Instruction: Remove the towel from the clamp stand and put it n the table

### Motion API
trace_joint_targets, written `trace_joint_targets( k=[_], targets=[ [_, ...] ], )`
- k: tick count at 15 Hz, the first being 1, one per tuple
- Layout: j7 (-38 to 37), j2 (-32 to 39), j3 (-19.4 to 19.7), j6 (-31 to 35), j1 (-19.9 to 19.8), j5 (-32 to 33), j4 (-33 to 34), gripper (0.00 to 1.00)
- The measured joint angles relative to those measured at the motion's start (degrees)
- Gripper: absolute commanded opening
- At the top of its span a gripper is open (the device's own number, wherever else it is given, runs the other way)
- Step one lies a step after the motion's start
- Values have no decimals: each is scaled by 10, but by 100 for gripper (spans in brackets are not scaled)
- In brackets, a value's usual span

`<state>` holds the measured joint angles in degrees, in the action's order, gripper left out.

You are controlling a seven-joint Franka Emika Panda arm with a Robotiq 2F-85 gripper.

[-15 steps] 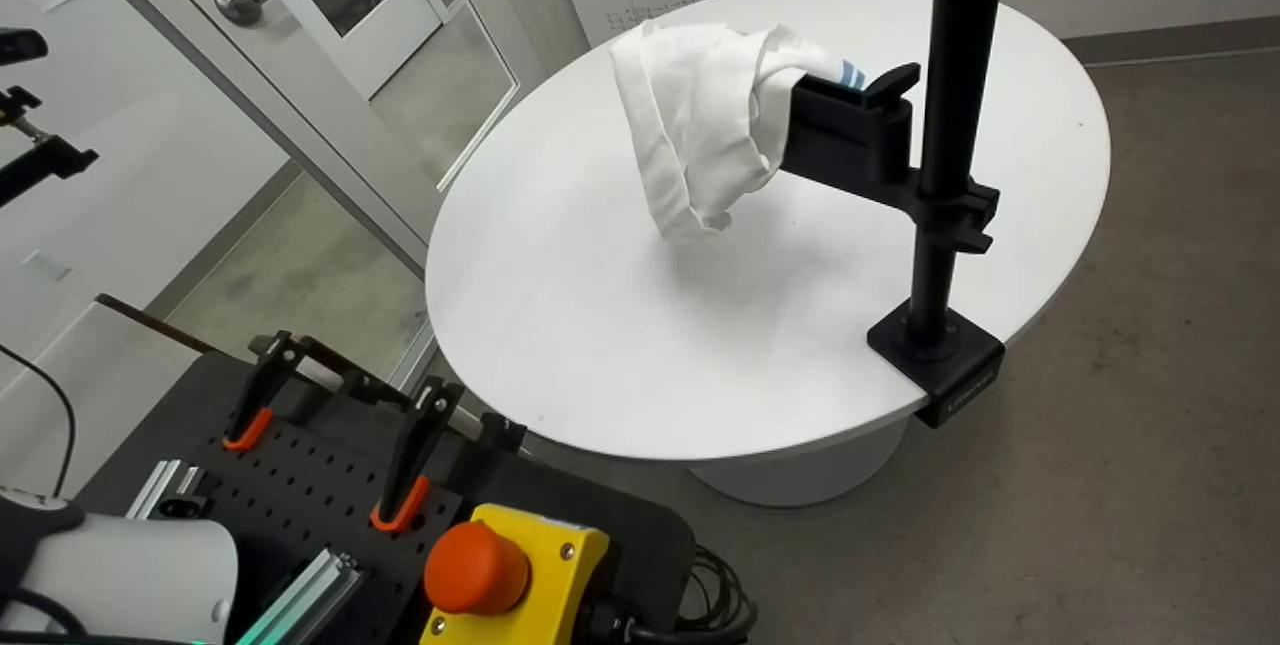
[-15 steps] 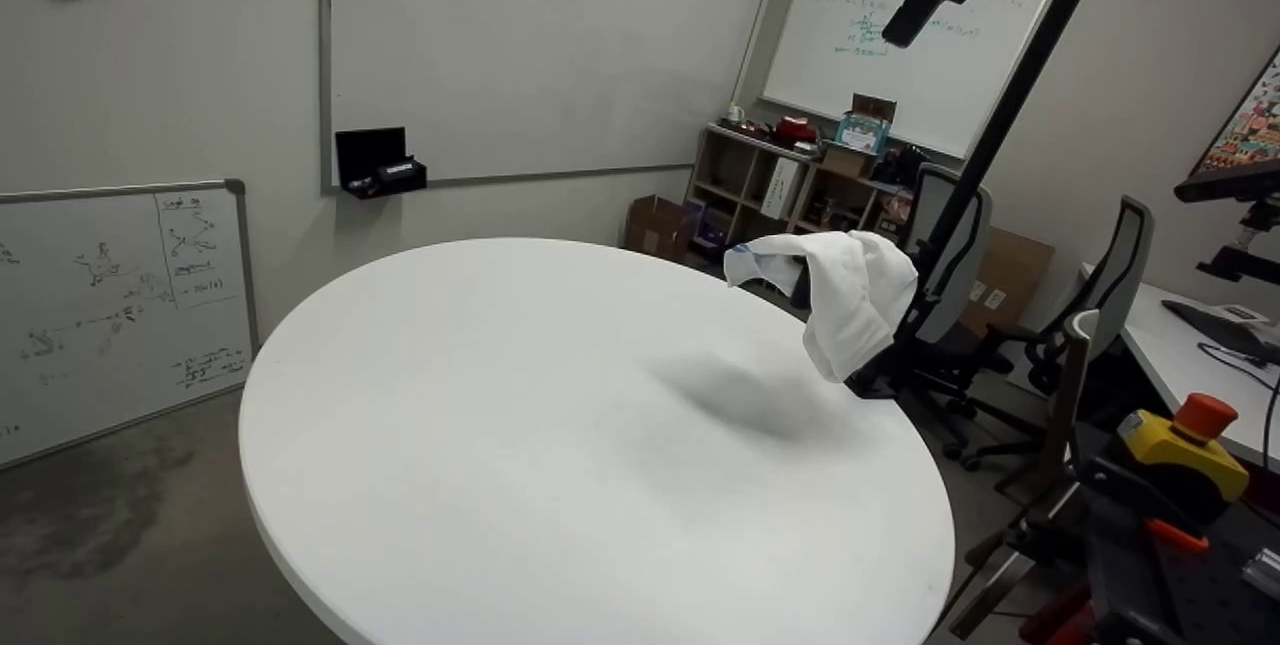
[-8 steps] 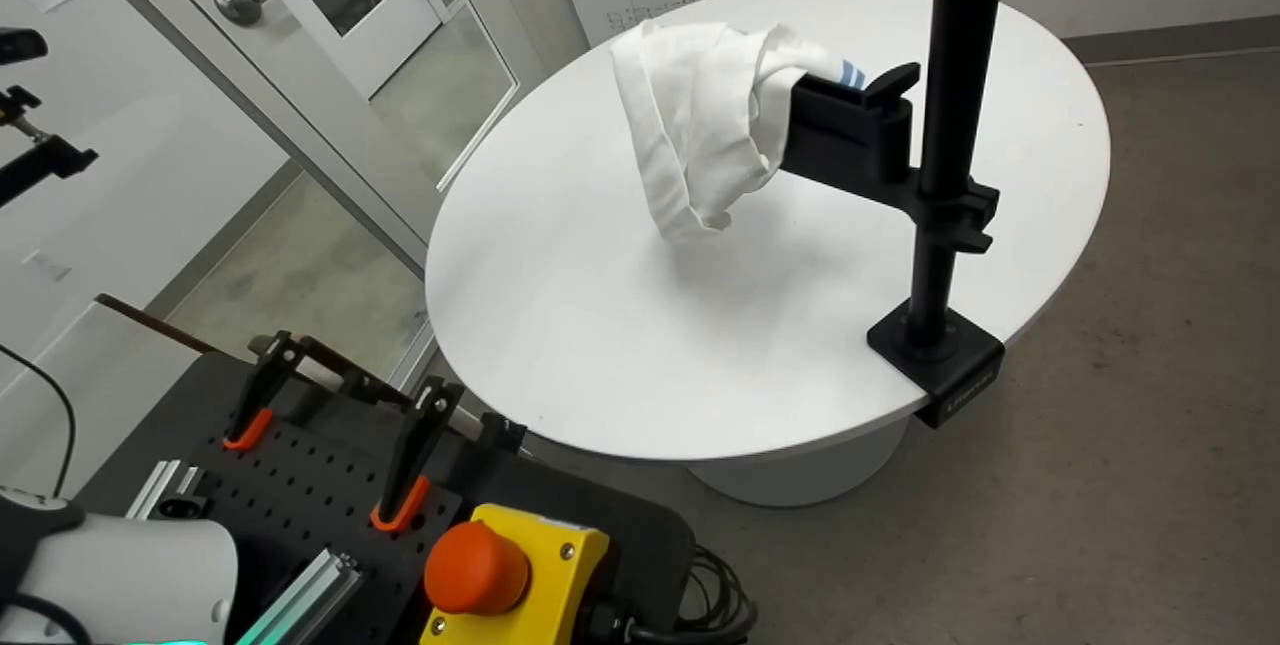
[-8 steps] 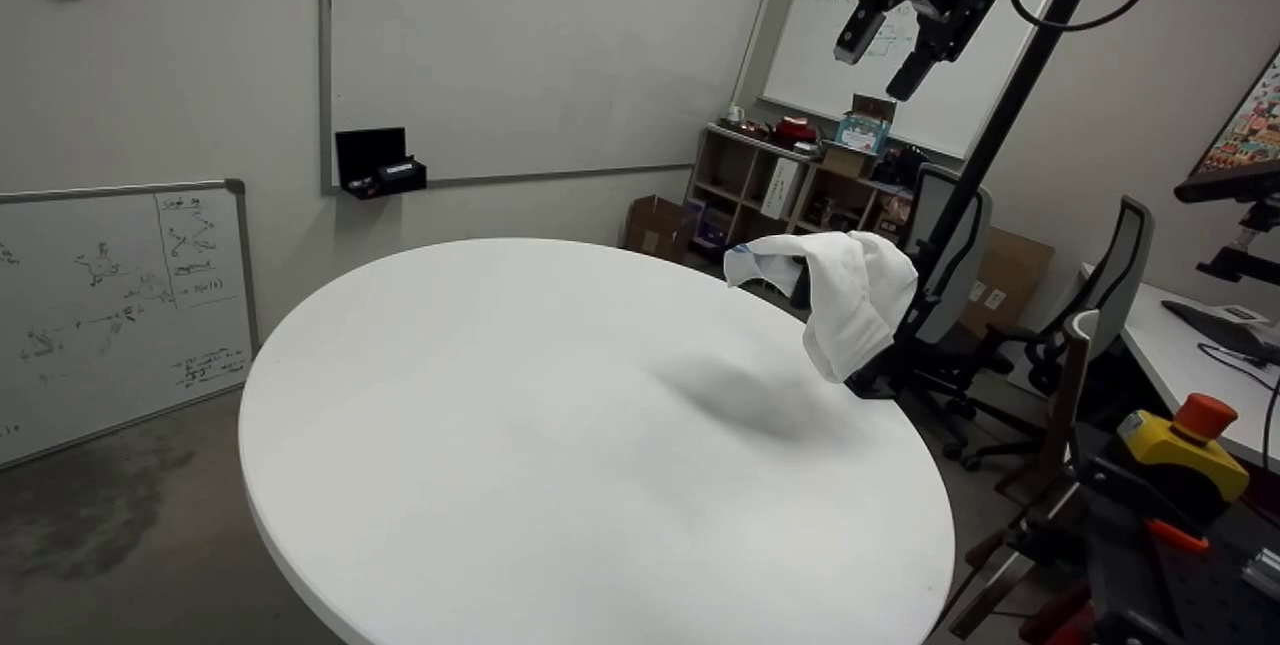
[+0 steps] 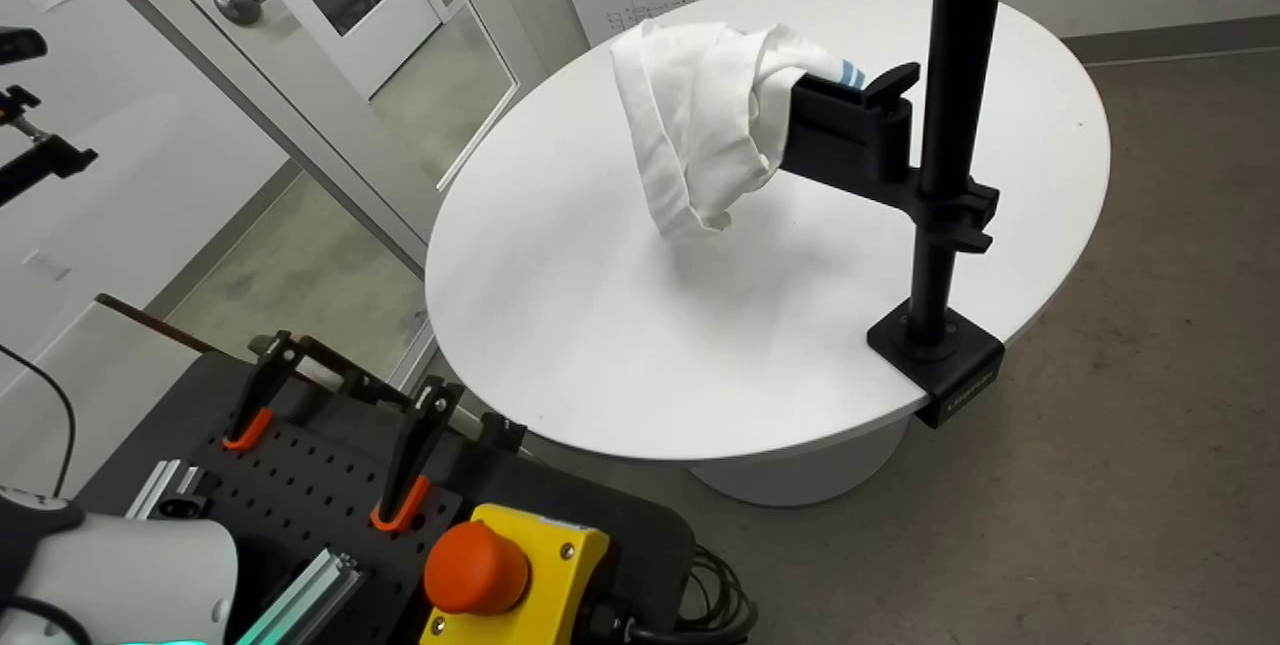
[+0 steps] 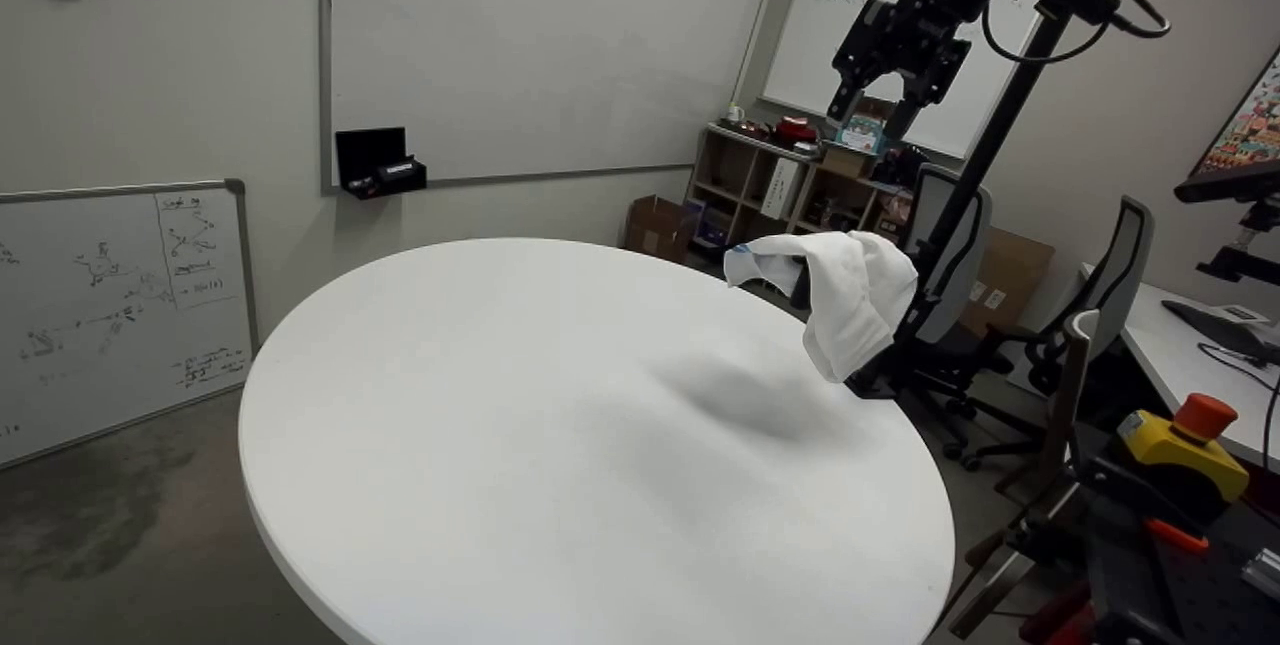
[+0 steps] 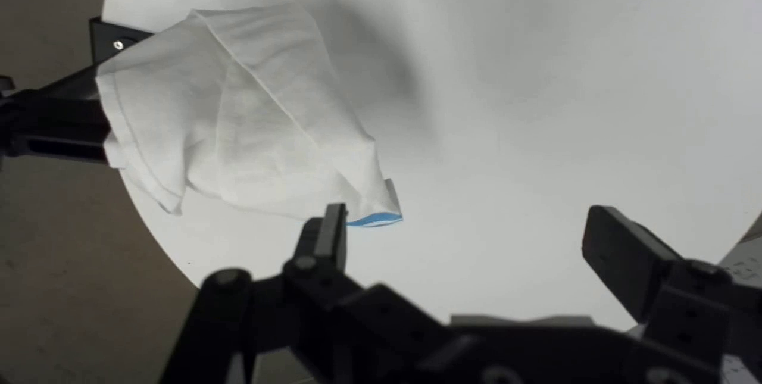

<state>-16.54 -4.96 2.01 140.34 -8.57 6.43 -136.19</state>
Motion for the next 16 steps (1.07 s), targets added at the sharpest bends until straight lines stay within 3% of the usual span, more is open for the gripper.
trace_joint_targets(
  k=[7, 16],
  targets=[
    [-51, 84, 37, 0, -5, 91, 40, 100],
    [-81, 164, 80, 67, 3, 118, 61, 100]
  ],
)
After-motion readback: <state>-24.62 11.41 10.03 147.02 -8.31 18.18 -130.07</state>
